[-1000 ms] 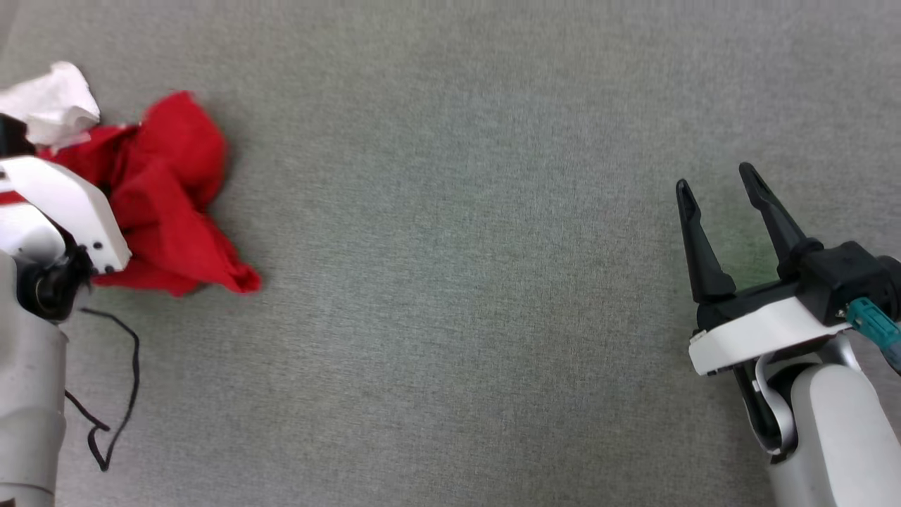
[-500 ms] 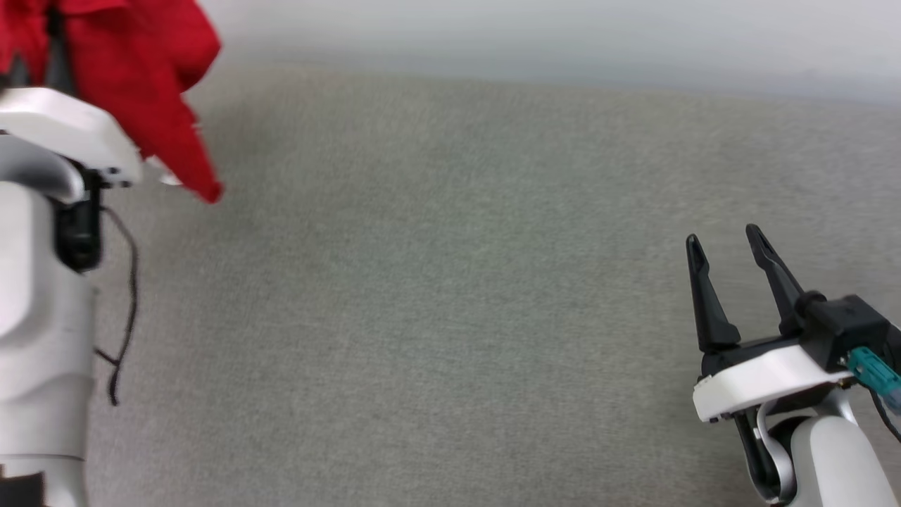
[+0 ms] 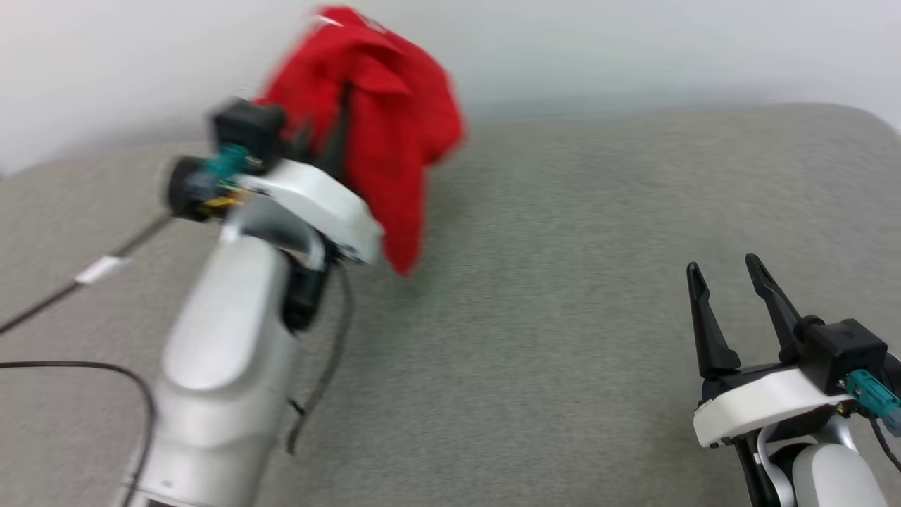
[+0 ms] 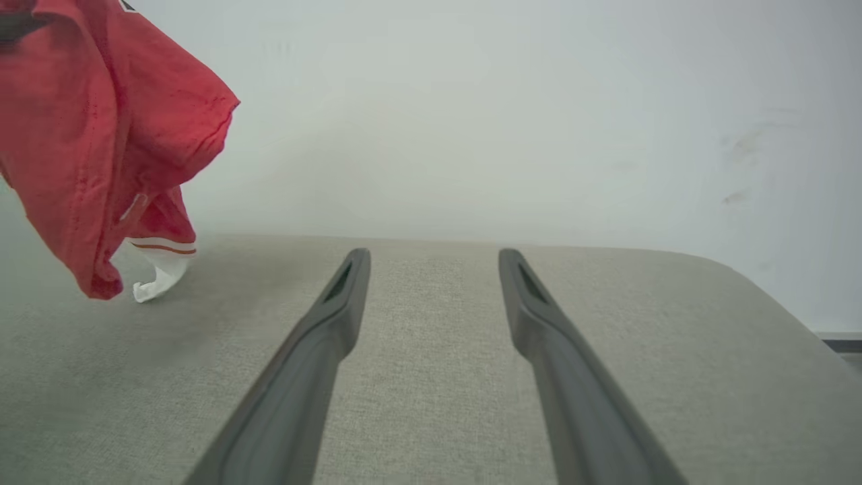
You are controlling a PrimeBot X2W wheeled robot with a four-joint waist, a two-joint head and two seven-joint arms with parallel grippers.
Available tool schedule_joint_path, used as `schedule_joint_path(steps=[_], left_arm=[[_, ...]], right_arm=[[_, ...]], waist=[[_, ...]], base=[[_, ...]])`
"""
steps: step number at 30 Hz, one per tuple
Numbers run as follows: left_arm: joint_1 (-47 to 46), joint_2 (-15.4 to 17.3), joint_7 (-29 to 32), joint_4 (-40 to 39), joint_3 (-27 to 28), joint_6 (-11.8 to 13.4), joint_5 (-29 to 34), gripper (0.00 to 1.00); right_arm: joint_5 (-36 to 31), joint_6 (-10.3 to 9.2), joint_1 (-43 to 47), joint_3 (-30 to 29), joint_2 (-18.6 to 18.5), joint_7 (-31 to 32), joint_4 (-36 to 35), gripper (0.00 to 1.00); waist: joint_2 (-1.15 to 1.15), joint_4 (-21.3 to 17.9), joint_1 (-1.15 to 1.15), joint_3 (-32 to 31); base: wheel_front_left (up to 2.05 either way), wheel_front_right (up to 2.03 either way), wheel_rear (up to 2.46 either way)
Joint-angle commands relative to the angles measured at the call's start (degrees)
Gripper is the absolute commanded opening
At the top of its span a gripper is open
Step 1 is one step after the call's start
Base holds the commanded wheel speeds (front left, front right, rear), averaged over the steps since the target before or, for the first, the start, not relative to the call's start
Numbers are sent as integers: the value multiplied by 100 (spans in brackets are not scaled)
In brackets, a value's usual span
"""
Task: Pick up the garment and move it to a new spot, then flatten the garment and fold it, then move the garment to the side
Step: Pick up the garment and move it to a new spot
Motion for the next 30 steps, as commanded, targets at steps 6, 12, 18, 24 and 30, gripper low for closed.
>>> schedule_joint_path(steps=[6, 12, 18, 24, 30], left_arm=[[433, -368, 172, -71, -796, -238, -83, 0], [1216, -471, 302, -9, -1378, -300, -338, 0], [1875, -427, 322, 138, -1617, -300, -371, 83], [1863, -440, -351, -159, -1723, -136, -105, 100], [1920, -399, -849, -674, -1564, 152, 56, 100]], right_arm=[[67, -2, 109, -98, 16, 39, -78, 100], [199, -2, 133, -110, 19, -14, -74, 100], [272, -2, 102, -101, 19, -65, -29, 100], [189, -2, 143, -153, 16, -49, 4, 100], [118, -2, 259, -176, 16, 37, -35, 100]], waist=[[0, -652, 1, 61], [0, -841, 1, 218], [0, -813, 1, 322], [0, -537, 1, 137], [0, -222, 1, -196]], base=[[0, 0, 0], [0, 0, 0], [0, 0, 0], [0, 0, 0], [0, 0, 0]])
